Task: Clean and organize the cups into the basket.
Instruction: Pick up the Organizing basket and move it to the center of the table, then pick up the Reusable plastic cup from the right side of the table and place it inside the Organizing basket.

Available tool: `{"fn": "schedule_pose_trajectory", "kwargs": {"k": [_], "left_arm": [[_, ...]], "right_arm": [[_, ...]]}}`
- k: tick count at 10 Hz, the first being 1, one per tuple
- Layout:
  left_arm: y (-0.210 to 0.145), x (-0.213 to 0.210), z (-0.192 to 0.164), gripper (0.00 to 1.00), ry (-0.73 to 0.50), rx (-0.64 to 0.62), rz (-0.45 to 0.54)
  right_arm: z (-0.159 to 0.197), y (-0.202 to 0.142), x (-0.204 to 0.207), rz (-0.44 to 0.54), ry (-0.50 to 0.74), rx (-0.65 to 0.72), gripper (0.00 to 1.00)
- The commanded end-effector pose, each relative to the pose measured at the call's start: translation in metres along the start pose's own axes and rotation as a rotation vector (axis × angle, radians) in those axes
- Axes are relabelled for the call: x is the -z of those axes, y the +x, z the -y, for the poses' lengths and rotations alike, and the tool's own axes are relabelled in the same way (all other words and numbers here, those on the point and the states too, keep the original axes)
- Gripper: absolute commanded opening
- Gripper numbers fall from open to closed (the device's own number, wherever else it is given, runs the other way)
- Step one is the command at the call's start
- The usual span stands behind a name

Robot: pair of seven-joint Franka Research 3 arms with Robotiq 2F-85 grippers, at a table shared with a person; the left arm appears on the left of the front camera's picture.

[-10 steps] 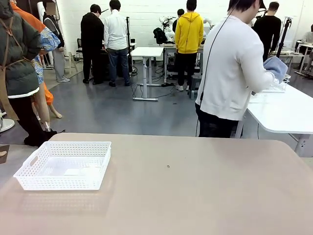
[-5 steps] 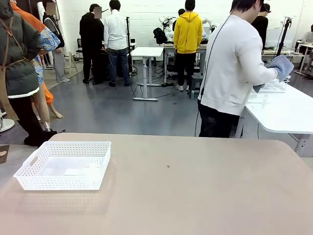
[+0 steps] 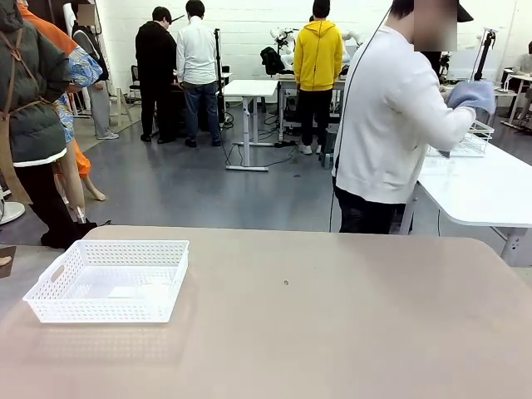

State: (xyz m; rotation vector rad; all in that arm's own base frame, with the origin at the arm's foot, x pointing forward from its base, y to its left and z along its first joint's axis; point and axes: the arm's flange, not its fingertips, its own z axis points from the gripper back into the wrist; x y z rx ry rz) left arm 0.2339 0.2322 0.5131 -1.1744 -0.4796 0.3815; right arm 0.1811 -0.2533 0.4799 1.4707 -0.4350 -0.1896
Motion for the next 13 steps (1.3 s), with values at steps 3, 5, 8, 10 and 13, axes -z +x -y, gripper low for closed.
{"fn": "schedule_pose_trajectory", "kwargs": {"k": [3, 5, 8, 10, 13], "left_arm": [[0.0000, 0.0041, 0.0009, 1.00, -0.031, -0.003, -0.021], [0.0000, 0.0041, 0.0009, 1.00, -0.031, -0.003, -0.021], [0.0000, 0.0041, 0.0009, 1.00, -0.031, -0.003, -0.021], [0.0000, 0.0041, 0.0009, 1.00, -0.031, -0.003, -0.021], [0.0000, 0.0041, 0.0009, 1.00, -0.031, -0.003, -0.021]], "right_arm": [[-0.0025, -0.0018, -0.0027, 0.005, 0.006, -0.006, 1.00], [-0.0025, -0.0018, -0.0027, 0.005, 0.006, -0.006, 1.00], [-0.0025, -0.0018, -0.0027, 0.005, 0.006, -0.006, 1.00], [-0.0025, -0.0018, -0.0027, 0.005, 0.006, -0.006, 1.00], [-0.0025, -0.0018, -0.0027, 0.005, 0.006, -0.006, 1.00]]}}
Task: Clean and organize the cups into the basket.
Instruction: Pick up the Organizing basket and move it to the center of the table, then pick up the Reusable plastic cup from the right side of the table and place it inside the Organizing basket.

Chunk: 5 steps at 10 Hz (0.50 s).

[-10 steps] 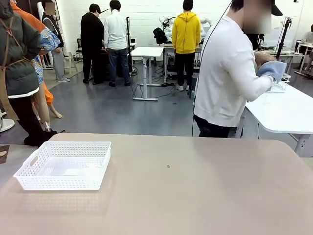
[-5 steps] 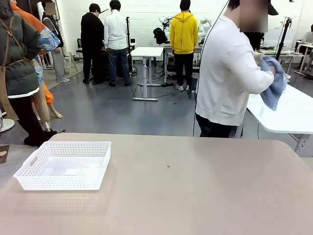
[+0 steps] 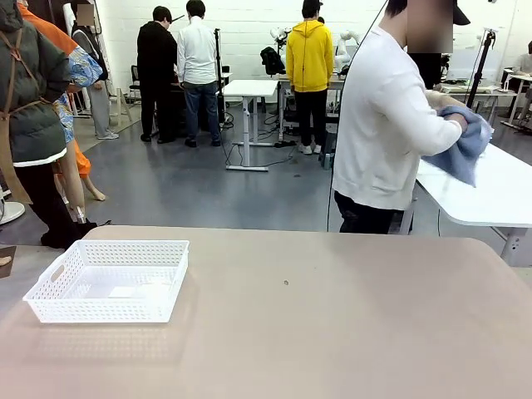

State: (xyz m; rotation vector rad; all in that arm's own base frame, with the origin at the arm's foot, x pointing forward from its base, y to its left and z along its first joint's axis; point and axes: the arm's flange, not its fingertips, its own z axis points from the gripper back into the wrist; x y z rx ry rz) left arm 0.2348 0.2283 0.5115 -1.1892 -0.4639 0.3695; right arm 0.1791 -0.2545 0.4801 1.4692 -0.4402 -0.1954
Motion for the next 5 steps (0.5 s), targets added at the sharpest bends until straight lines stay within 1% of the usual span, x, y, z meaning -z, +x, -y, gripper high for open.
{"fn": "schedule_pose_trajectory", "kwargs": {"k": [1, 5], "left_arm": [[0.0016, 0.0001, 0.0011, 1.00, -0.019, 0.000, -0.002], [0.0016, 0.0001, 0.0011, 1.00, -0.019, 0.000, -0.002]], "right_arm": [[-0.0022, -0.0004, -0.0008, -0.002, 0.008, -0.006, 1.00], [-0.0022, -0.0004, -0.0008, -0.002, 0.008, -0.006, 1.00]]}}
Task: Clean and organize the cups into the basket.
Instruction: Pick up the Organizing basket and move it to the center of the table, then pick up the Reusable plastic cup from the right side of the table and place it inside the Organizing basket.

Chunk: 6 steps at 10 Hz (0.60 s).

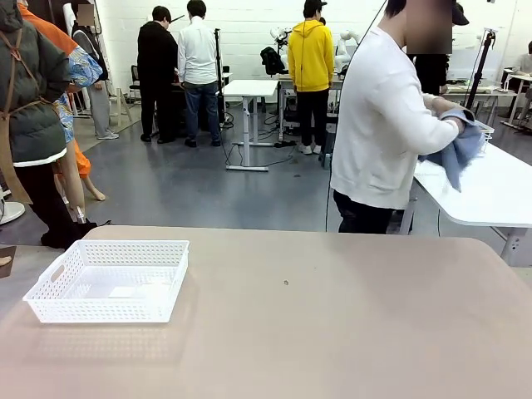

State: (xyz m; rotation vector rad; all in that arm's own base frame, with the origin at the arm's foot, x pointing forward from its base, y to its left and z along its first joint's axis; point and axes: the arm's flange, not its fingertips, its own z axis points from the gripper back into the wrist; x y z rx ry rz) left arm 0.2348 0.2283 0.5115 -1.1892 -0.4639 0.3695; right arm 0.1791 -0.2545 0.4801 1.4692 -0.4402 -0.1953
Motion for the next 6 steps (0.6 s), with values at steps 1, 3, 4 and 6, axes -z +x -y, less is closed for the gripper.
{"fn": "schedule_pose_trajectory", "kwargs": {"k": [1, 3, 4, 6], "left_arm": [[0.002, 0.000, 0.001, 1.00, -0.019, 0.000, -0.001], [0.008, -0.001, 0.009, 1.00, -0.036, 0.083, 0.028], [0.018, -0.007, 0.022, 1.00, -0.074, 0.161, 0.067], [0.033, -0.019, 0.033, 1.00, -0.173, 0.071, 0.151]], "right_arm": [[-0.002, 0.000, -0.001, -0.002, 0.008, -0.006, 1.00], [-0.002, 0.000, -0.001, -0.002, 0.008, -0.006, 1.00], [-0.002, 0.000, -0.001, -0.002, 0.008, -0.006, 1.00], [-0.002, 0.000, -0.001, -0.002, 0.008, -0.006, 1.00]]}}
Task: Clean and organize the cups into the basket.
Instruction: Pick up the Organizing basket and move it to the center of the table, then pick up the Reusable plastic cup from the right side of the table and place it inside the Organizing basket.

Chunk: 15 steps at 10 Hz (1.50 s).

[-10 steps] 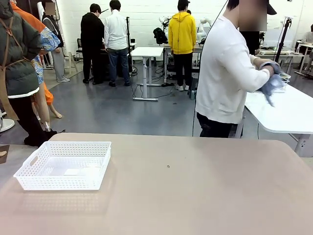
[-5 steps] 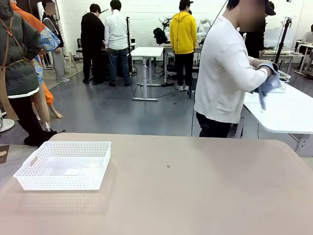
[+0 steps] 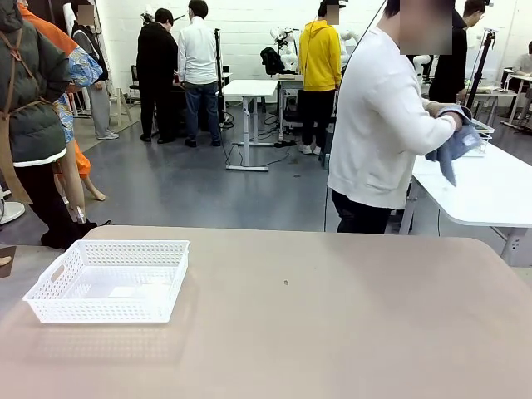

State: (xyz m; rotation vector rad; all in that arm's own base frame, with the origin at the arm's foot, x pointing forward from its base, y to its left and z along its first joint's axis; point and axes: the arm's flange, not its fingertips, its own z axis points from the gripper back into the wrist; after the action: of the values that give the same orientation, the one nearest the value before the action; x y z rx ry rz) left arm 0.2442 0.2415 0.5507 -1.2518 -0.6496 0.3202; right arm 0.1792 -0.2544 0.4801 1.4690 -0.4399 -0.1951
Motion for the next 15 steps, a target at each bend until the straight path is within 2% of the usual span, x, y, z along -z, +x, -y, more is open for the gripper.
{"fn": "schedule_pose_trajectory", "kwargs": {"k": [1, 2, 3, 4, 5, 6, 7, 15], "left_arm": [[0.026, 0.006, 0.005, 1.00, -0.172, -0.042, 0.208], [0.039, 0.012, 0.014, 1.00, -0.251, -0.059, 0.326], [0.044, 0.016, 0.006, 1.00, -0.175, -0.136, 0.304], [0.035, 0.016, -0.005, 1.00, 0.003, -0.261, 0.183], [0.024, 0.021, -0.009, 1.00, 0.017, -0.346, 0.103], [0.018, 0.027, -0.015, 1.00, -0.068, -0.494, 0.014], [0.039, 0.021, -0.011, 1.00, -0.070, -0.246, 0.216], [0.039, 0.021, -0.011, 1.00, -0.070, -0.246, 0.216]], "right_arm": [[-0.002, -0.001, -0.001, -0.002, 0.008, -0.006, 1.00], [-0.002, -0.001, -0.001, -0.002, 0.008, -0.006, 1.00], [-0.002, -0.001, -0.001, -0.002, 0.008, -0.006, 1.00], [-0.002, -0.001, -0.001, -0.002, 0.008, -0.006, 1.00], [-0.002, -0.001, -0.001, -0.002, 0.008, -0.006, 1.00], [-0.002, -0.001, -0.001, -0.002, 0.008, -0.006, 1.00], [-0.002, -0.001, -0.001, -0.002, 0.008, -0.006, 1.00], [-0.002, -0.001, -0.001, -0.002, 0.008, -0.006, 1.00]]}}
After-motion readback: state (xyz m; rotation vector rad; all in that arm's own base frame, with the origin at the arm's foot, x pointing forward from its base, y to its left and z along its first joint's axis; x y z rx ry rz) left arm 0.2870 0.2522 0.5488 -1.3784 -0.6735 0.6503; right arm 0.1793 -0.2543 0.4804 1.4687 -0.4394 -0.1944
